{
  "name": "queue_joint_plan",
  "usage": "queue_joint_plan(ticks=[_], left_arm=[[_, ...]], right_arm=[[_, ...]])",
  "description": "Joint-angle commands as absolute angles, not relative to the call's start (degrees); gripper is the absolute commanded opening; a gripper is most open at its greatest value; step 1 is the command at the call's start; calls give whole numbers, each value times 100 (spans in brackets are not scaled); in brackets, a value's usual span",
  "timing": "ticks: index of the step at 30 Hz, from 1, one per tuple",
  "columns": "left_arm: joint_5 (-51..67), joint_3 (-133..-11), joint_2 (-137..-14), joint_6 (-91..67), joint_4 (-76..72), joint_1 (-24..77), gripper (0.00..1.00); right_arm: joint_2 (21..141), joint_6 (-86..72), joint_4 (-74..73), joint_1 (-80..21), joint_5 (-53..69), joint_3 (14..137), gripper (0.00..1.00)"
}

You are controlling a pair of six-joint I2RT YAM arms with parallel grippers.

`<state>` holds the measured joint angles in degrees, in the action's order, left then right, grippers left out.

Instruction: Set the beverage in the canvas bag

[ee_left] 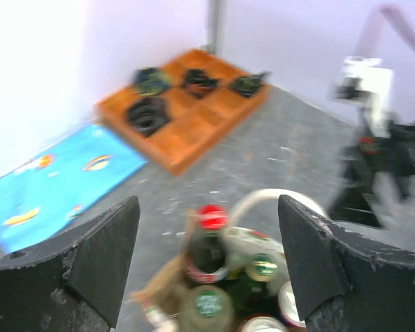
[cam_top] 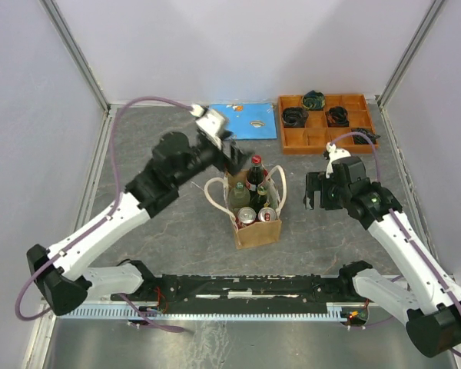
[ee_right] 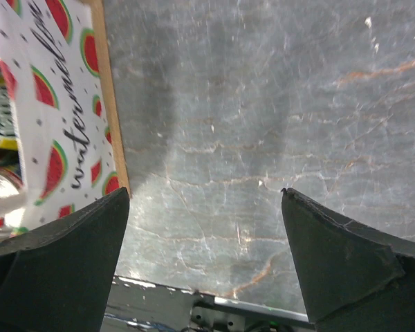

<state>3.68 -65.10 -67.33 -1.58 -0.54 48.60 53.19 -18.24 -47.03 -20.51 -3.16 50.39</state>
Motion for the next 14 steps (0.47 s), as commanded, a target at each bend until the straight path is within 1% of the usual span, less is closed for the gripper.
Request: queue_joint_plan(ticks=[1, 4, 7, 14], left_arm=[[493, -6958, -6684, -641, 1318, 3506, 87], [781, -7047, -6594, -731, 1839, 2578, 87], [932, -6954, -6408, -759, 2192, 2103, 88], [902, -6426, -5971, -886, 2394, 1956, 89]], right_arm=[[5353, -2120, -4249, -2019, -707, 5670, 99], [5319, -2589, -4201, -2017, -1087, 5912, 99], [5295, -2951, -4208, -2022, -1243, 5985, 99], [5075, -3631, -4216, -2021, -1098, 5656, 99]])
